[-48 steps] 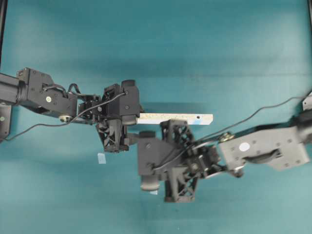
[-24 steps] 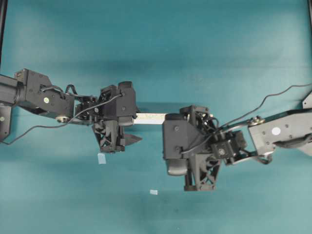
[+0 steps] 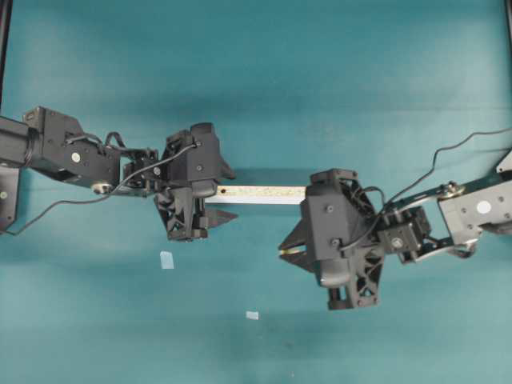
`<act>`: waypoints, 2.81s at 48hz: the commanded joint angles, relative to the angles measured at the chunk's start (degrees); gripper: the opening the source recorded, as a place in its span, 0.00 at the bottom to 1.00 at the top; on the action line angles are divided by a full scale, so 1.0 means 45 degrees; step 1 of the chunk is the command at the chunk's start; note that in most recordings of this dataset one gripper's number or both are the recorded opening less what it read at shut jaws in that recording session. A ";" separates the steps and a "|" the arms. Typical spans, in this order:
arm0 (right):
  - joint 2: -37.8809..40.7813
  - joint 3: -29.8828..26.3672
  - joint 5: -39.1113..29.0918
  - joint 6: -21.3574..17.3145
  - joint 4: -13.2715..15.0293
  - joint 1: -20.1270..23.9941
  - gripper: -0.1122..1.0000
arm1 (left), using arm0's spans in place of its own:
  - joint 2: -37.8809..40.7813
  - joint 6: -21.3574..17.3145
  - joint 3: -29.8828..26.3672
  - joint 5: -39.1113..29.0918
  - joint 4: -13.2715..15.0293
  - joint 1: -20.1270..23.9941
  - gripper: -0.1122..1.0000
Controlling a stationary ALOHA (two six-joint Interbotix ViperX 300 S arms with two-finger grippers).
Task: Insert the rod into the hole on the wooden board.
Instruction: 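Lift the dowel with the right gripper and carry it toward the board, then raise the board with the left gripper and align the dowel over its end hole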
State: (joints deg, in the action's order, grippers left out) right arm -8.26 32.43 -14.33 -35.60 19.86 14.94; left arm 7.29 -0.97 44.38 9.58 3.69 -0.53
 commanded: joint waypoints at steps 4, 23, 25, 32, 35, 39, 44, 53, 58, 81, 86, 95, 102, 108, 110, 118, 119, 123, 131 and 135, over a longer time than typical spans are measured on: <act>-0.0645 0.0293 0.0312 -0.0020 0.0059 -0.0293 0.20 | -0.0176 -0.0273 -0.0176 0.0117 -0.0039 0.0059 0.93; -0.1289 0.1504 0.1777 -0.0020 0.0039 -0.0937 0.20 | -0.0176 -0.0352 -0.0059 0.0469 -0.0039 0.0059 0.71; -0.1328 0.1602 0.1816 -0.0020 0.0039 -0.1016 0.20 | -0.0176 -0.0352 -0.0059 0.0469 -0.0039 0.0059 0.71; -0.1484 0.2109 0.2012 -0.0020 0.0039 -0.1406 0.20 | -0.0176 -0.0371 0.0039 0.0488 -0.0039 0.0059 0.69; -0.1543 0.2402 0.2383 -0.0020 0.0039 -0.1562 0.20 | -0.0176 -0.0371 0.0078 0.0488 -0.0039 0.0059 0.69; -0.1621 0.2793 0.3066 -0.0020 0.0039 -0.1777 0.20 | -0.0176 -0.0371 0.0117 0.0488 -0.0039 0.0059 0.69; -0.1719 0.3164 0.3750 -0.0020 0.0039 -0.1934 0.20 | -0.0176 -0.0371 0.0137 0.0488 -0.0039 0.0059 0.69; -0.2051 0.3535 0.3945 -0.0020 0.0039 -0.2070 0.20 | -0.0176 -0.0527 0.0137 0.0488 -0.0039 0.0059 0.69; -0.2168 0.3633 0.3926 -0.0020 0.0039 -0.2168 0.20 | -0.0156 -0.0762 0.0117 0.0488 -0.0039 0.0059 0.69; -0.2187 0.3926 0.4004 -0.0020 0.0020 -0.2422 0.20 | -0.0137 -0.0957 0.0137 0.0488 -0.0039 0.0137 0.60; -0.2187 0.3965 0.4004 -0.0020 0.0039 -0.2461 0.20 | -0.0137 -0.0938 0.0137 0.0469 -0.0039 0.0117 0.57; -0.2168 0.4102 0.4023 -0.0020 0.0039 -0.2480 0.20 | -0.0137 -0.0938 0.0137 0.0410 -0.0039 0.0156 0.55; -0.2148 0.4160 0.4062 -0.0020 0.0020 -0.2500 0.20 | -0.0137 -0.0938 0.0137 0.0410 -0.0039 0.0254 0.55; -0.2109 0.4238 0.4277 -0.0020 0.0020 -0.2520 0.20 | -0.0156 -0.0957 0.0137 0.0391 -0.0039 0.0273 0.54; -0.2109 0.4258 0.4375 -0.0020 0.0020 -0.2520 0.20 | -0.0137 -0.0957 0.0137 0.0391 -0.0039 0.0273 0.53; -0.2070 0.4434 0.4687 -0.0020 0.0020 -0.2617 0.20 | -0.0156 -0.0977 0.0137 0.0391 -0.0039 0.0273 0.44; -0.2070 0.4473 0.4707 -0.0020 0.0020 -0.2656 0.20 | -0.0137 -0.0977 0.0137 0.0391 -0.0039 0.0273 0.43; -0.2070 0.4531 0.4805 0.0000 0.0020 -0.2695 0.20 | -0.0156 -0.0977 0.0156 0.0391 -0.0039 0.0273 0.40; -0.2070 0.4629 0.4961 -0.0020 0.0020 -0.2793 0.20 | -0.0156 -0.0977 0.0156 0.0391 -0.0039 0.0273 0.39; -0.2070 0.4688 0.5059 -0.0020 0.0020 -0.2832 0.20 | -0.0156 -0.0977 0.0156 0.0391 -0.0039 0.0254 0.39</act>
State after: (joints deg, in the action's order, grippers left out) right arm -17.14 53.79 7.56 -35.68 19.95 2.46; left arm 7.38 -4.92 45.35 11.07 3.69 0.44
